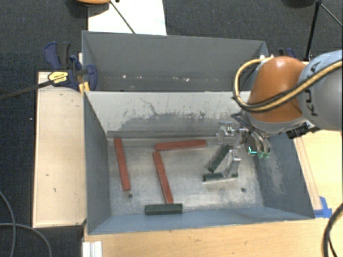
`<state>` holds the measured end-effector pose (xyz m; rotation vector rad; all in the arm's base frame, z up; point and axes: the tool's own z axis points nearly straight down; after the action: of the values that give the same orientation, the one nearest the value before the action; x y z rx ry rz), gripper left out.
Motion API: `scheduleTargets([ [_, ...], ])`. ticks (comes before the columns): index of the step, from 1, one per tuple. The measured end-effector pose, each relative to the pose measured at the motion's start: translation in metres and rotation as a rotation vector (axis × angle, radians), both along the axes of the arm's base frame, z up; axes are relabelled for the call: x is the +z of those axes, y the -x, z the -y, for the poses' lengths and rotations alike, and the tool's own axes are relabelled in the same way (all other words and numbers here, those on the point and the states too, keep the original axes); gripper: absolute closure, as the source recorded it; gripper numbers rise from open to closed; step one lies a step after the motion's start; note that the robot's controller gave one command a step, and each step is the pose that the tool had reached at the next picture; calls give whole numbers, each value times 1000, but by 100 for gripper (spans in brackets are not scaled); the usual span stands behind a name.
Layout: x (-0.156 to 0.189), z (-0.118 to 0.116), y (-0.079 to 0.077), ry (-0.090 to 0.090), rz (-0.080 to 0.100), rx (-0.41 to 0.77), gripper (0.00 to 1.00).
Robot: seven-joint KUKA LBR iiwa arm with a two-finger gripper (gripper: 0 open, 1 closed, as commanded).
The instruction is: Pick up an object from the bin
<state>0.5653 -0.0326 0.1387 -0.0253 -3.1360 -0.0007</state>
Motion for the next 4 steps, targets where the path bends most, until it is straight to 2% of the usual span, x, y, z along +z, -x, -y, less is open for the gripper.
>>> scheduleTargets([
  [1, 4, 0, -2, 0, 8, 1, 0],
  [2, -36, 15, 6, 0, 16, -35, 0],
  [3, -74, 24, 7, 0, 4, -124, 0],
  [4, -67, 22, 33, 1, 9, -204, 100],
])
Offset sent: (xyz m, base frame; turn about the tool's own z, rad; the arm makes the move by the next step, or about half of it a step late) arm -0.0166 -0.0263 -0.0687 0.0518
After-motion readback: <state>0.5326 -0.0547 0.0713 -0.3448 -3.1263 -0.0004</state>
